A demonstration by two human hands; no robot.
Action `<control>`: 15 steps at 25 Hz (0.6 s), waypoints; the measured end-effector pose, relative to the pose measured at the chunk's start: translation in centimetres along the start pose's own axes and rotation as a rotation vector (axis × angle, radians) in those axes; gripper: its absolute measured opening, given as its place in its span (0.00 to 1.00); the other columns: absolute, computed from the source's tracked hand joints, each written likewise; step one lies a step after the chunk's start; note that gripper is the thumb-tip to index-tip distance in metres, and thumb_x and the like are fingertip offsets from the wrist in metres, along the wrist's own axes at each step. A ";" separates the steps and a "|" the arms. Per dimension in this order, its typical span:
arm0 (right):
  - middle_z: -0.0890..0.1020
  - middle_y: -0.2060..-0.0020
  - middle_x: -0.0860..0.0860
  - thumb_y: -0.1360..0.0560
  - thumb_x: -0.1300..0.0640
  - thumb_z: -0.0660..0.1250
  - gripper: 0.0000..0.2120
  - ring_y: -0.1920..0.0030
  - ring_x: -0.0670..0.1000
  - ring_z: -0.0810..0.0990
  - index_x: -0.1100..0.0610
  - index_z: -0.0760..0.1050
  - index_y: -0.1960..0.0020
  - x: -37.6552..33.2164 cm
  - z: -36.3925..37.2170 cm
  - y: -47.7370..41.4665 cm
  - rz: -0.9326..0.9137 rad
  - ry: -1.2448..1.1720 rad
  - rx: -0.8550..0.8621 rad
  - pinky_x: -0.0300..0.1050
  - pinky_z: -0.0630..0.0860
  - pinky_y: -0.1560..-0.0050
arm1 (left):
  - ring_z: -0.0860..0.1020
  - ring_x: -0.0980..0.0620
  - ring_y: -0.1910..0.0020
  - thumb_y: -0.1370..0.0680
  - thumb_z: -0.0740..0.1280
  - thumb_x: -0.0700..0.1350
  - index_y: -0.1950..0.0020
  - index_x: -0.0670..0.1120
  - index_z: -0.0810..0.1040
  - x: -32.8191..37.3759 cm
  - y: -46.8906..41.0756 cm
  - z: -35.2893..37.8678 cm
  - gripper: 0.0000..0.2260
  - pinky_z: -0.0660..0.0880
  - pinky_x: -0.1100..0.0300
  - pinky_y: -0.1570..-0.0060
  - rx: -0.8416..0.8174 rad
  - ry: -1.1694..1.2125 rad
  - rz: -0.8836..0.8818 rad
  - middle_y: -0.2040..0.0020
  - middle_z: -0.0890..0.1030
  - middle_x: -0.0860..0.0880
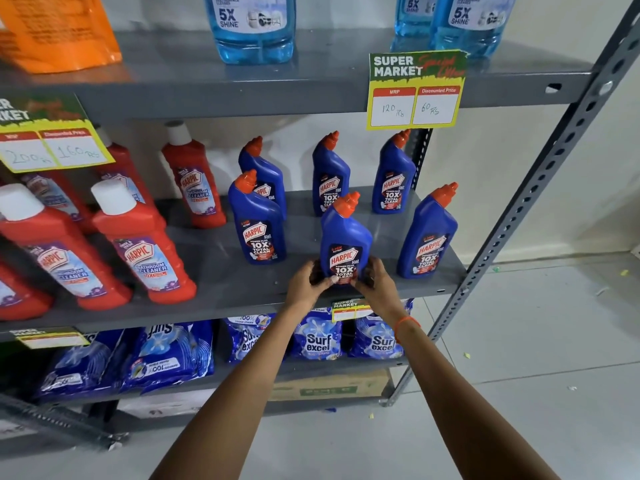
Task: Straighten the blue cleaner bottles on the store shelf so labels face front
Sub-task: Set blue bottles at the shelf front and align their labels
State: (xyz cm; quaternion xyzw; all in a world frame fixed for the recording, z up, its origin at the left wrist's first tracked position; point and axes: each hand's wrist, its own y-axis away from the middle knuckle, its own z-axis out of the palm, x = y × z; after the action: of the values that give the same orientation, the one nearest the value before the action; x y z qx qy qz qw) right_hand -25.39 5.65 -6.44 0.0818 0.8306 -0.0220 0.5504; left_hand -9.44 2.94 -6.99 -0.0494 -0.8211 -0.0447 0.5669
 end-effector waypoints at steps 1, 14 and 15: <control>0.75 0.38 0.60 0.29 0.64 0.69 0.27 0.37 0.58 0.74 0.59 0.62 0.33 -0.1 0.5 0.1 -0.002 -0.021 0.066 0.48 0.73 0.39 | 0.78 0.47 0.45 0.30 0.73 0.47 0.41 0.43 0.74 -0.1 0.2 0.0 0.19 0.74 0.53 0.44 0.020 -0.032 0.007 0.43 0.81 0.43; 0.73 0.46 0.57 0.29 0.68 0.58 0.16 0.44 0.53 0.73 0.60 0.70 0.41 -13.4 9.7 2.0 -0.619 -0.123 0.327 0.44 0.72 0.41 | 0.77 0.57 0.62 0.24 0.63 0.45 0.54 0.45 0.78 2.1 -0.1 -7.3 0.06 0.75 0.67 0.60 0.637 0.214 0.137 0.62 0.80 0.52; 0.74 0.45 0.59 0.29 0.69 0.58 0.17 0.43 0.51 0.72 0.61 0.70 0.41 -13.6 10.6 0.9 -0.592 -0.114 0.305 0.46 0.72 0.41 | 0.78 0.54 0.59 0.24 0.63 0.43 0.52 0.44 0.78 2.6 -0.4 -8.9 0.05 0.75 0.65 0.57 0.704 0.160 0.133 0.58 0.81 0.49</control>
State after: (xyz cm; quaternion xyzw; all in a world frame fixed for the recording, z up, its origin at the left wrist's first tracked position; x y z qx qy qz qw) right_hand -10.40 3.63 1.88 -0.0832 0.7733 -0.3094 0.5471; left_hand -2.11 1.50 -1.43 0.0991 -0.7342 0.2739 0.6133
